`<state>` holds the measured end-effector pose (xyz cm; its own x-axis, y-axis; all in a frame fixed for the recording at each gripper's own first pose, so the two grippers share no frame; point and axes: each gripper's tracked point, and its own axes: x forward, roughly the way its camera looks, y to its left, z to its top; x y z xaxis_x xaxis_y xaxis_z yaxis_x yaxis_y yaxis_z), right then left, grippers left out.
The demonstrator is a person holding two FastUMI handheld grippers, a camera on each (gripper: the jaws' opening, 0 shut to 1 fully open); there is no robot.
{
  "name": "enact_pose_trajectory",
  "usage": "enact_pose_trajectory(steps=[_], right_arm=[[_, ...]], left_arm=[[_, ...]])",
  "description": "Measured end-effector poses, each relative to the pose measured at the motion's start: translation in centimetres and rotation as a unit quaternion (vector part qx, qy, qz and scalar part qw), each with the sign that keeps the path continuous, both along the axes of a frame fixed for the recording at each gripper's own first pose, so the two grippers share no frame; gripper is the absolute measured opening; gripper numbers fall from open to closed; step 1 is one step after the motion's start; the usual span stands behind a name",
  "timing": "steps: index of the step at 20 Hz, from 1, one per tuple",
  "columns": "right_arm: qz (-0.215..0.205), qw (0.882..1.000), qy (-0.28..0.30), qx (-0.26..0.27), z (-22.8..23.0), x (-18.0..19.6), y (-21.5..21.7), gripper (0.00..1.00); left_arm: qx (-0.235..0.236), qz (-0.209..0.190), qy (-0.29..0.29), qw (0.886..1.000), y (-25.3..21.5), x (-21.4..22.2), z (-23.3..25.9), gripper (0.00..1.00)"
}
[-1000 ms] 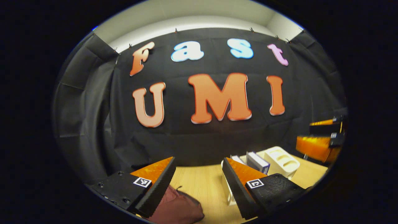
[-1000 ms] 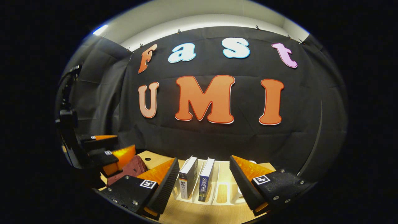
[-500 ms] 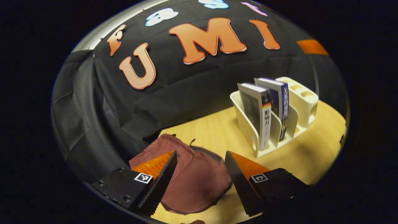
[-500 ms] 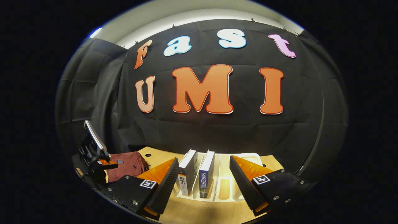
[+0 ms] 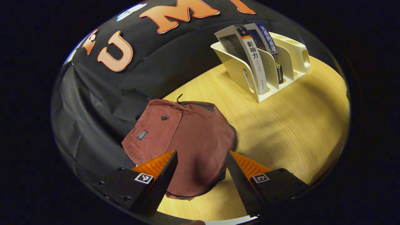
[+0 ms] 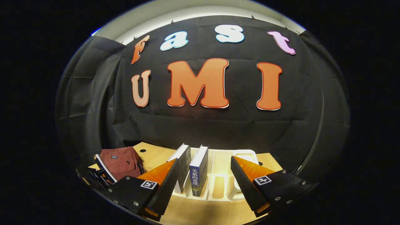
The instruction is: Open the schoolbag, grab two books from the bookshelf and put them into the schoolbag.
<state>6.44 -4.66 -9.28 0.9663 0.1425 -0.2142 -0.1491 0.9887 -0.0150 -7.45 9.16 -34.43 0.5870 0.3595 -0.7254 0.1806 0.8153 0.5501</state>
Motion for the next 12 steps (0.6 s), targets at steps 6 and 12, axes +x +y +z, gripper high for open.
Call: enact_pose_trajectory(steps=[6, 12], right_arm=[[0.005, 1.000, 0.012, -0.001, -1.2, 0.1, -0.3, 0.96], [0.009, 1.000, 0.018, -0.004, -2.0, 0.1, -0.8, 0.96]], left_arm=[[0.082, -0.026, 0.042, 0.995, 0.9, -1.2, -1.2, 0.99], [0.132, -0.034, 0.036, 0.990, 1.4, -0.2, -1.5, 0.98]])
